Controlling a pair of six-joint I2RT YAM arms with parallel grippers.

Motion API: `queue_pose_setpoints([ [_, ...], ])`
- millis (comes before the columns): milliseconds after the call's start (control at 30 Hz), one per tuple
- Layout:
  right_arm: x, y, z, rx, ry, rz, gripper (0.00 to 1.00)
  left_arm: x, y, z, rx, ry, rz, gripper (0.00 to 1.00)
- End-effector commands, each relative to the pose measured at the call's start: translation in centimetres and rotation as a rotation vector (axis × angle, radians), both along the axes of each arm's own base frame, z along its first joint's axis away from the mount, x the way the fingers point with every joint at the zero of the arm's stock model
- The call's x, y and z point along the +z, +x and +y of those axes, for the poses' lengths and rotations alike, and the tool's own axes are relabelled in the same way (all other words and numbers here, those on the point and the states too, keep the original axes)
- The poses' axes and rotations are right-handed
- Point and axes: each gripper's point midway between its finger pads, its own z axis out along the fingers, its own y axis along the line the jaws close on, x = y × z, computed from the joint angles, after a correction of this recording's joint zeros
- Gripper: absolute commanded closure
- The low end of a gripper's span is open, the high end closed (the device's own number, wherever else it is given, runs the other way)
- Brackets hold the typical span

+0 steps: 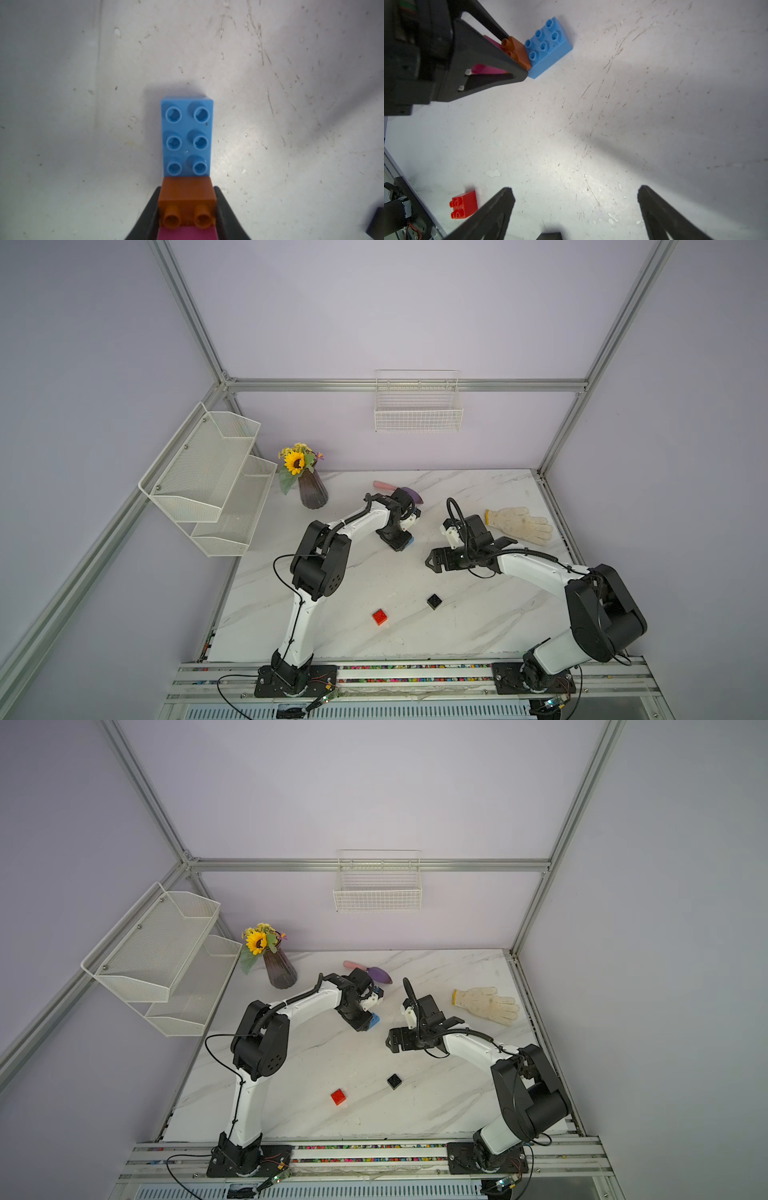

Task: Assemble the letter v with lego
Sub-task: Assemble the lego brick with the lego brick, then adjust the lego brick at the center of the board.

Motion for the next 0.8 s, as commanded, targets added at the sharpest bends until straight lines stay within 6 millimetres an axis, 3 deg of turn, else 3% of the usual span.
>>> queue_pose_setpoints([
  [0, 0.3, 0.0, 0.0, 0.017, 0.006, -0.013, 0.03, -4.5, -5.1, 3.4, -0.007, 0.170, 0.222, 0.75],
  [333, 0.1, 0.0, 0.0, 0.019, 0.008, -0.003, 0.03, -2.2, -2.5, 2.5, 0.048, 0.143, 0.090, 0.73],
  [533, -0.2, -0.1, 0.1, 0.022, 0.009, 0.007, 0.03, 0.9, -0.2, 1.5, 0.070, 0.100, -0.018, 0.57],
  [767, -0.2, -0.1, 0.2, 0.022, 0.014, 0.010, 0.03, 2.6, 1.1, 1.5, 0.091, 0.103, -0.076, 0.51],
])
